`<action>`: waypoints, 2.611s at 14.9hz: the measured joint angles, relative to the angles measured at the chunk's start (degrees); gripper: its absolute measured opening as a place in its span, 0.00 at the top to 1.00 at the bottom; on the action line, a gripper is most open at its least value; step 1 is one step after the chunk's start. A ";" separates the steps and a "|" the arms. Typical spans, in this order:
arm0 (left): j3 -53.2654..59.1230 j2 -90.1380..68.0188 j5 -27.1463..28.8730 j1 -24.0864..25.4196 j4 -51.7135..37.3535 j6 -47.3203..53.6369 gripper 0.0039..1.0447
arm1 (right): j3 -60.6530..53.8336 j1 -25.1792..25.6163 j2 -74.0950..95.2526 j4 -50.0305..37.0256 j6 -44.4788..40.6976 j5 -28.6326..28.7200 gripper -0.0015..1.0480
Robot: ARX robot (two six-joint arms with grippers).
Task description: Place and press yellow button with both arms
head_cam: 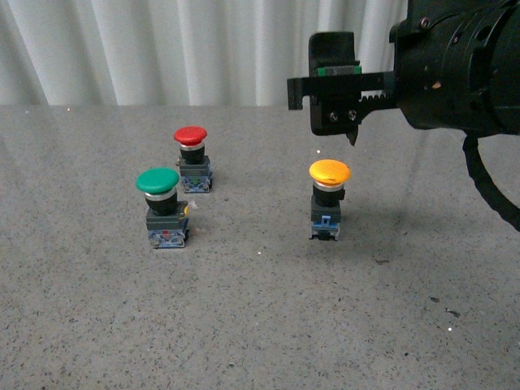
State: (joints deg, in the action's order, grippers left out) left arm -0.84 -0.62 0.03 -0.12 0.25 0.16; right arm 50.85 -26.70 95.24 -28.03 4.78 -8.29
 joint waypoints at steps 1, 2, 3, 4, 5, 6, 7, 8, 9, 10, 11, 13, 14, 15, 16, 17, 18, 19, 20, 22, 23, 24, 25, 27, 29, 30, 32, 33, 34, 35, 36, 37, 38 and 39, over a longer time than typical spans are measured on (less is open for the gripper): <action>0.00 0.00 -0.02 0.02 0.00 0.00 0.06 | 0.24 0.00 0.81 0.17 -0.11 -0.13 0.46; 0.00 0.00 -0.02 0.02 0.00 0.00 0.06 | 0.52 0.02 1.49 0.59 -0.13 -0.31 0.59; 0.00 0.00 -0.02 0.02 0.00 0.00 0.06 | 0.63 0.09 1.92 0.98 -0.15 -0.63 0.69; 0.00 0.00 0.00 0.02 0.00 0.00 0.06 | 0.63 0.09 2.19 1.44 -0.13 -0.68 0.80; 0.00 0.00 -0.02 0.02 0.00 0.00 0.06 | 0.63 0.07 2.23 1.66 -0.13 -0.68 0.90; 0.00 0.00 -0.02 0.00 0.00 0.00 0.06 | 0.63 0.00 2.23 1.62 -0.07 -0.66 0.98; 0.00 0.00 0.00 0.02 0.00 0.00 0.06 | 0.59 -0.35 2.23 1.62 -0.07 -0.46 0.98; 0.00 0.00 0.00 0.00 0.00 0.00 0.06 | 0.37 -0.74 2.21 1.60 0.09 0.31 0.98; 0.00 0.00 -0.02 0.00 0.00 0.00 0.06 | 0.13 -1.18 2.21 1.53 0.11 0.87 0.98; 0.00 0.00 0.00 0.00 0.00 0.00 0.06 | -0.04 -1.66 2.21 1.46 0.11 1.20 0.98; 0.00 0.00 0.00 0.02 0.00 0.00 0.06 | -0.11 -2.19 2.23 1.27 0.11 1.33 0.98; 0.00 0.00 -0.02 0.00 0.00 0.00 0.06 | -0.26 -2.62 3.52 0.85 0.11 1.66 0.98; 0.00 0.00 -0.02 0.00 0.00 0.00 0.06 | -0.37 -2.95 4.26 1.03 0.11 1.66 0.98; 0.00 0.00 -0.02 0.02 0.00 0.00 0.06 | -0.37 -2.99 5.11 1.14 0.11 1.66 0.98; 0.00 0.00 0.00 0.00 0.00 0.00 0.06 | -0.37 -2.99 5.70 1.46 0.11 1.66 0.98; 0.00 0.00 -0.02 0.00 0.00 0.00 0.06 | -0.35 -2.99 6.19 1.64 0.11 1.66 0.98; 0.00 0.00 -0.02 0.02 0.00 0.00 0.06 | -0.35 -2.97 6.34 1.77 0.11 1.60 0.98; 0.00 0.00 0.00 0.00 0.00 0.00 0.06 | -0.35 -2.95 6.38 2.10 0.11 1.60 0.98; 0.00 0.00 -0.02 0.02 0.00 0.00 0.06 | -0.33 -2.95 6.47 2.32 0.11 1.60 0.98; 0.00 0.00 -0.02 0.02 0.00 0.00 0.06 | 0.00 -2.99 6.73 3.43 0.11 1.42 0.98; 0.00 0.00 -0.02 0.02 0.00 0.00 0.06 | 0.22 -3.04 7.02 3.87 0.09 1.20 0.98; 0.00 0.02 -0.02 0.00 0.00 0.00 0.06 | 0.46 -3.06 7.45 4.57 0.09 0.74 0.98; 0.00 0.02 -0.02 0.02 0.00 0.00 0.06 | 0.79 -3.04 7.69 5.01 0.09 0.31 0.98; 0.00 0.02 -0.02 0.02 0.00 0.00 0.06 | 0.83 -3.04 7.78 5.11 0.04 0.02 0.98; 0.00 0.00 0.00 0.02 0.00 0.00 0.06 | -0.15 -3.04 7.08 2.73 0.17 0.42 0.98; 0.00 0.00 0.00 0.02 0.00 0.00 0.06 | -0.55 -3.04 6.51 1.75 0.35 0.61 0.98; 0.00 0.00 -0.02 0.00 0.00 0.00 0.06 | -0.11 -4.17 3.21 -2.58 2.58 -1.16 0.98; 0.00 0.00 0.00 0.02 0.00 0.00 0.06 | 0.24 -4.50 1.55 -4.11 3.89 -1.42 0.98; 0.00 0.00 0.00 0.02 0.00 0.00 0.06 | 0.59 -4.81 -0.90 -4.22 5.64 -1.53 0.98; 0.00 0.00 -0.02 0.02 0.00 0.00 0.06 | 0.57 -4.85 -2.89 -4.68 7.54 -1.01 0.98; 0.00 0.00 0.00 0.00 0.00 0.00 0.06 | -0.15 -4.83 -5.14 -4.42 9.31 -0.66 0.98; 0.00 0.00 -0.02 0.00 0.00 0.00 0.06 | -1.44 -4.83 -7.04 -4.31 10.21 -0.50 0.98; 0.00 0.00 0.00 0.00 0.00 0.00 0.06 | -3.21 -4.81 -9.44 -3.98 11.39 0.07 0.98; 0.00 0.00 0.00 0.00 0.00 0.00 0.06 | -3.61 -4.81 -9.99 -3.93 11.61 0.15 0.98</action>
State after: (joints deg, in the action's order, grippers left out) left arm -0.84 -0.62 0.03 -0.12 0.25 0.16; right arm 47.24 -31.51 85.25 -31.97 16.38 -8.14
